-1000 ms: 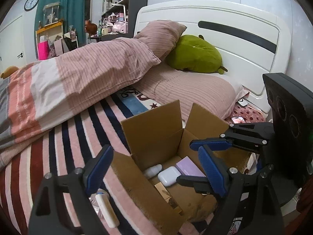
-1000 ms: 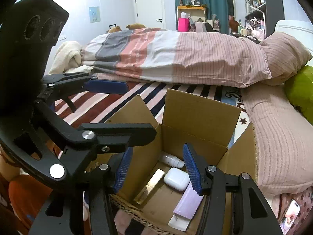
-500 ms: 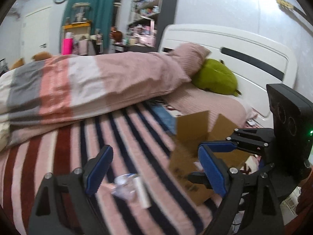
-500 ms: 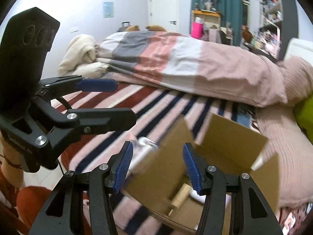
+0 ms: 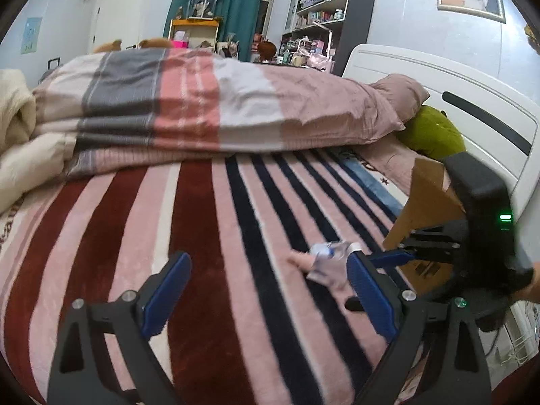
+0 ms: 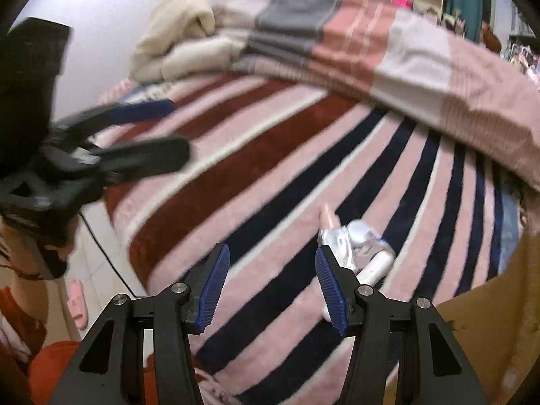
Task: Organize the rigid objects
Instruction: 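Grasp the clear perfume bottle with pink cap using the right gripper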
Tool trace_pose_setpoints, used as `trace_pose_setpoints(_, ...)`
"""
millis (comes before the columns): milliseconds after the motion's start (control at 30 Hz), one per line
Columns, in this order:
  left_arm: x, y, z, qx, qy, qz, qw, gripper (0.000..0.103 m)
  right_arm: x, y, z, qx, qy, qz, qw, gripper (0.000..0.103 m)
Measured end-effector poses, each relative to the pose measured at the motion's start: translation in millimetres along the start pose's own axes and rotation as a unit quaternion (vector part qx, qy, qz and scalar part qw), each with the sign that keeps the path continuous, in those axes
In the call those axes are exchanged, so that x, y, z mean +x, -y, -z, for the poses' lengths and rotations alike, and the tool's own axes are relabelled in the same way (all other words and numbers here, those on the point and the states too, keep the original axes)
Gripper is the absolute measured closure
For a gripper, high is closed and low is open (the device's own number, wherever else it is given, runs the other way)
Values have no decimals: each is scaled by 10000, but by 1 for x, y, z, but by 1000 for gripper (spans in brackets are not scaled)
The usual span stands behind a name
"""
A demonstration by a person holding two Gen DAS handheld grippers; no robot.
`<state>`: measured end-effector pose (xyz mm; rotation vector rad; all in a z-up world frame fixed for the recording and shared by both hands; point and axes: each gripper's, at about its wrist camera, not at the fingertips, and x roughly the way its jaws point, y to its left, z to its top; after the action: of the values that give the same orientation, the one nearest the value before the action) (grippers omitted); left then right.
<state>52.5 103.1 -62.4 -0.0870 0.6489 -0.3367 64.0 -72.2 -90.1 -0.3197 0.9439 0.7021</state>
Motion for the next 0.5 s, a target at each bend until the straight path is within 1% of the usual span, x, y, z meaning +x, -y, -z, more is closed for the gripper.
trace_pose_setpoints(67, 5, -8, 9, -51, -36, 38, 10000, 11, 24, 5, -1, 8, -211, 213, 9996, 54)
trace_pose_setpoints(167, 11, -18, 18, -107, -67, 98, 9999, 11, 48, 16, -1, -17, -406, 552, 9976, 54)
trace_pose_setpoints(267, 17, -25, 22, -170, -101, 122, 9997, 11, 66, 27, -1, -2, -528, 772, 9956, 54)
trace_pose_setpoints(333, 22, -30, 24, -224, -136, 156, 9995, 11, 70, 29, -2, -105, -500, 1005, 9936, 54)
trace_pose_setpoints(367, 24, -31, 24, -237, -150, 164, 9995, 11, 74, 30, -2, -139, -533, 1070, 9927, 54)
trace_pose_setpoints(467, 27, -32, 26, -262, -176, 182, 9993, 11, 84, 36, -2, -64, -699, 997, 9925, 54)
trace_pose_setpoints(500, 28, -32, 26, -262, -179, 192, 9993, 11, 87, 37, -2, -67, -733, 984, 9924, 56)
